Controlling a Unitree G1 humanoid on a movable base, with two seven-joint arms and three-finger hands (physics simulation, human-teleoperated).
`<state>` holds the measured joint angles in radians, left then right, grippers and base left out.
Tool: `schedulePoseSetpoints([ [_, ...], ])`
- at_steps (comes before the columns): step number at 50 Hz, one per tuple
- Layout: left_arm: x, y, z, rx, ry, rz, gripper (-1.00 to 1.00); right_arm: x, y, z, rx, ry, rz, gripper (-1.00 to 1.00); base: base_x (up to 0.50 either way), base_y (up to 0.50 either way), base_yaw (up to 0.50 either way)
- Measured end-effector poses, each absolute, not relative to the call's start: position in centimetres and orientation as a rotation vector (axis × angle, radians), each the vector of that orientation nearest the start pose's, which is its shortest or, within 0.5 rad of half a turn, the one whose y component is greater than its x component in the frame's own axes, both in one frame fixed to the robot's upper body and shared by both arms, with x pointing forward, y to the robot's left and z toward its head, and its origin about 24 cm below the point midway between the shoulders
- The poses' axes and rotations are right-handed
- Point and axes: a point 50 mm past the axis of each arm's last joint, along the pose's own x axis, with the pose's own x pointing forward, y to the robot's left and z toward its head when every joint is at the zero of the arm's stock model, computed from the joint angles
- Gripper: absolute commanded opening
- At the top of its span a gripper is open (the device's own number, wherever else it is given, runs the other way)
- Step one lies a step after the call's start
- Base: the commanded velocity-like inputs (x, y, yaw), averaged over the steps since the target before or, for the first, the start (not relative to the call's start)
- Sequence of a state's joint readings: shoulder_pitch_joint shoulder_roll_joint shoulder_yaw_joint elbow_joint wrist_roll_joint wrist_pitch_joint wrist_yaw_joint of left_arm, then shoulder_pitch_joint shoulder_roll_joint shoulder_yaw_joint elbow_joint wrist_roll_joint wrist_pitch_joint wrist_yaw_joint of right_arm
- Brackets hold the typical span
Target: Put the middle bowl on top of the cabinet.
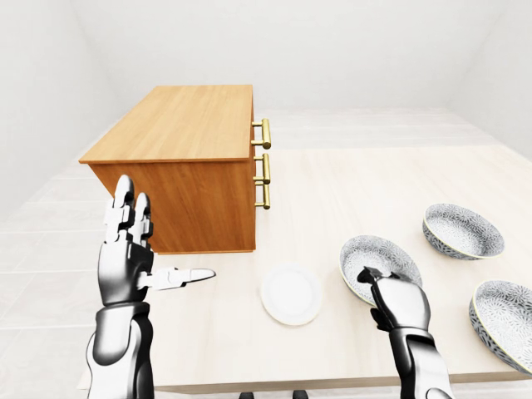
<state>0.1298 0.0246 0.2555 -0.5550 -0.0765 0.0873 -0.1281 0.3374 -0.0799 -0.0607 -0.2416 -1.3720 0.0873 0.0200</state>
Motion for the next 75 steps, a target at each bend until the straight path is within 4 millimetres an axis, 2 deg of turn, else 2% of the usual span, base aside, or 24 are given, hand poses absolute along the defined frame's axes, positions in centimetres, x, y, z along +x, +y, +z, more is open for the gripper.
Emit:
schedulePoseSetpoints([
  [1, 20.6, 20.8, 13.4, 0.055, -0.349, 0.126, 1.0, 18.3, -20.3, 2.8, -1.47, 0.246, -0.098, 0.04, 0.0, 0.0, 0.0],
  [3, 20.6, 20.8, 13.4, 0.055, -0.348, 0.127, 1.0, 18.3, -20.2, 2.8, -1.472, 0.247, -0.097, 0.0, 0.0, 0.0, 0.0],
  [8, 20.6, 20.8, 13.4, 0.055, -0.346, 0.127, 1.0, 18.2, -20.2, 2.8, -1.475, 0.247, -0.095, 0.06, 0.0, 0.0, 0.0],
  [19, 20.4, 20.9, 13.6, 0.056, -0.356, 0.13, 1.0, 18.2, -20.3, 2.9, -1.475, 0.252, -0.095, -0.18, 0.0, 0.0, 0.0],
  [20, 20.4, 20.9, 13.6, 0.056, -0.356, 0.13, 1.0, 18.2, -20.3, 2.9, -1.474, 0.253, -0.096, -0.22, 0.0, 0.0, 0.0],
  [21, 20.3, 20.9, 13.6, 0.056, -0.357, 0.13, 1.0, 18.2, -20.3, 3.0, -1.474, 0.254, -0.097, -0.45, 0.0, 0.0, 0.0],
  [22, 20.3, 20.9, 13.6, 0.056, -0.358, 0.13, 1.0, 18.1, -20.4, 3.0, -1.474, 0.255, -0.098, -0.45, 0.0, 0.0, 0.0],
  [24, 20.3, 20.9, 13.7, 0.057, -0.36, 0.13, 1.0, 18.1, -20.4, 3.1, -1.479, 0.256, -0.098, -0.61, 0.0, 0.0, 0.0],
  [25, 20.3, 20.9, 13.7, 0.057, -0.361, 0.13, 1.0, 18.1, -20.4, 3.2, -1.478, 0.256, -0.1, -0.87, 0.0, 0.0, 0.0],
  [26, 20.3, 20.9, 13.7, 0.057, -0.362, 0.13, 1.0, 18.1, -20.4, 3.2, -1.478, 0.257, -0.1, -1.0, 0.0, 0.0, 0.0],
  [41, 20.0, 20.9, 14.2, 0.062, -0.385, 0.132, 1.0, 18.0, -20.4, 4.1, -1.469, 0.263, -0.101, -1.0, 0.0, 0.0, 0.0],
  [57, 19.7, 21.1, 14.7, 0.065, -0.406, 0.135, 1.0, 18.1, -20.6, 6.7, -1.465, 0.238, -0.145, -1.0, 0.0, 0.0, 0.0],
  [69, 19.7, 21.2, 14.6, 0.062, -0.401, 0.136, 1.0, 19.6, -20.7, 8.2, -1.458, 0.199, -0.165, -1.0, 0.0, 0.0, 0.0],
  [75, 19.7, 21.2, 14.6, 0.063, -0.405, 0.134, 1.0, 20.7, -20.5, 9.7, -1.461, 0.153, -0.171, -1.0, 0.0, 0.0, 0.0],
])
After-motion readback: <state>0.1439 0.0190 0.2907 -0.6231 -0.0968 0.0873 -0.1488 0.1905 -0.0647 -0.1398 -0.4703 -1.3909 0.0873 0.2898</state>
